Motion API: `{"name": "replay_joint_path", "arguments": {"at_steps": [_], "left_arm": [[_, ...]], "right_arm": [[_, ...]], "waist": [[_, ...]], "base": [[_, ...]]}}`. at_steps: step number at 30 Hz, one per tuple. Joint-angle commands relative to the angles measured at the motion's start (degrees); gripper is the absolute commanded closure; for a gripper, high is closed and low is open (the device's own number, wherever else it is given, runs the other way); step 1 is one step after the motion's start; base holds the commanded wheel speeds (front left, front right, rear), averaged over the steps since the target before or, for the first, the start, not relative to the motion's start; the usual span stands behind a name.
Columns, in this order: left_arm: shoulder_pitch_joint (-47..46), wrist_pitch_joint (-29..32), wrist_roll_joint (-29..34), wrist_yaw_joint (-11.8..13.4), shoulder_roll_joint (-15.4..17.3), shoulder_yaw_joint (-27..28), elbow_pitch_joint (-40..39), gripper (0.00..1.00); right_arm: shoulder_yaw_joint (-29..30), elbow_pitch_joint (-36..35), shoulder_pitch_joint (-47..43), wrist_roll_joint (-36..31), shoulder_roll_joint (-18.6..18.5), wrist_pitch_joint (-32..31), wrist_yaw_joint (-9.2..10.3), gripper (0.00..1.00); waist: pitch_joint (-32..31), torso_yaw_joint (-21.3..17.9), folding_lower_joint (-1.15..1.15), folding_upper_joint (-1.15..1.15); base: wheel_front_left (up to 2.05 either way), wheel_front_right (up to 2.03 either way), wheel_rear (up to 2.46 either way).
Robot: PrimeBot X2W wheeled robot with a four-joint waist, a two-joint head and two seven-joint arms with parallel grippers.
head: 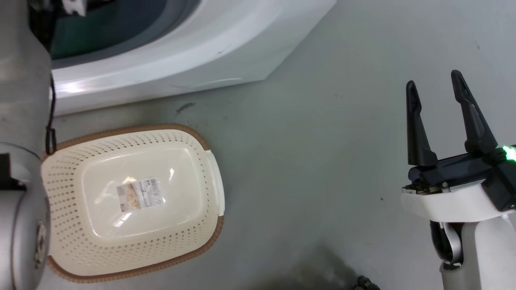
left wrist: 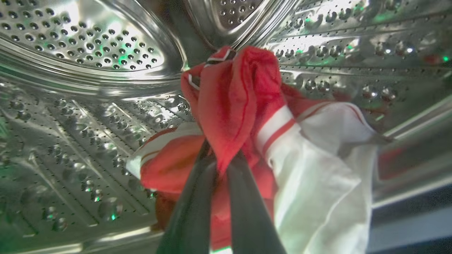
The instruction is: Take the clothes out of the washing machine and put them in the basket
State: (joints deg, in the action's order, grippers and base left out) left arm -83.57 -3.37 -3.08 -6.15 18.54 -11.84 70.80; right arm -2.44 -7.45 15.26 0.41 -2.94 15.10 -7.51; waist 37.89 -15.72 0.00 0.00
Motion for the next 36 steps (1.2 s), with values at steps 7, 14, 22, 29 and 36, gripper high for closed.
{"name": "replay_joint_path", "arguments": {"at_steps": [7,14,22,29,36], "left_arm": [[7.0,-7.5,-1.3,-0.3,-2.5,-0.5,0.3,1.00],[14.1,-11.5,-2.7,-0.3,-5.1,-0.5,-2.1,1.00],[25.3,-11.9,-3.5,0.6,-6.2,-0.4,-15.4,1.00],[36.6,-11.9,-3.6,1.4,-5.7,-0.1,-29.2,1.00],[45.8,-11.9,-4.4,1.9,-5.2,0.5,-40.1,1.00]], "right_arm": [[1.6,0.7,-1.6,-1.9,0.1,0.1,0.04,0.00],[2.3,1.3,-3.5,-3.5,0.1,0.1,0.05,0.00],[2.5,2.1,-6.3,-4.6,0.1,0.1,0.04,0.00],[2.4,3.0,-9.8,-5.2,0.1,0.1,0.04,0.00],[2.9,3.7,-13.2,-5.1,0.1,0.1,0.04,0.00]], "waist": [[-6.6,4.2,0.00,0.00],[-11.6,7.5,0.00,0.00],[-17.5,10.2,0.00,0.00],[-23.1,11.9,0.00,0.00],[-28.3,13.0,0.00,0.00]], "base": [[0.00,0.00,0.00],[0.00,0.00,0.00],[0.00,0.00,0.00],[0.00,0.00,0.00],[0.00,0.00,0.00]]}}
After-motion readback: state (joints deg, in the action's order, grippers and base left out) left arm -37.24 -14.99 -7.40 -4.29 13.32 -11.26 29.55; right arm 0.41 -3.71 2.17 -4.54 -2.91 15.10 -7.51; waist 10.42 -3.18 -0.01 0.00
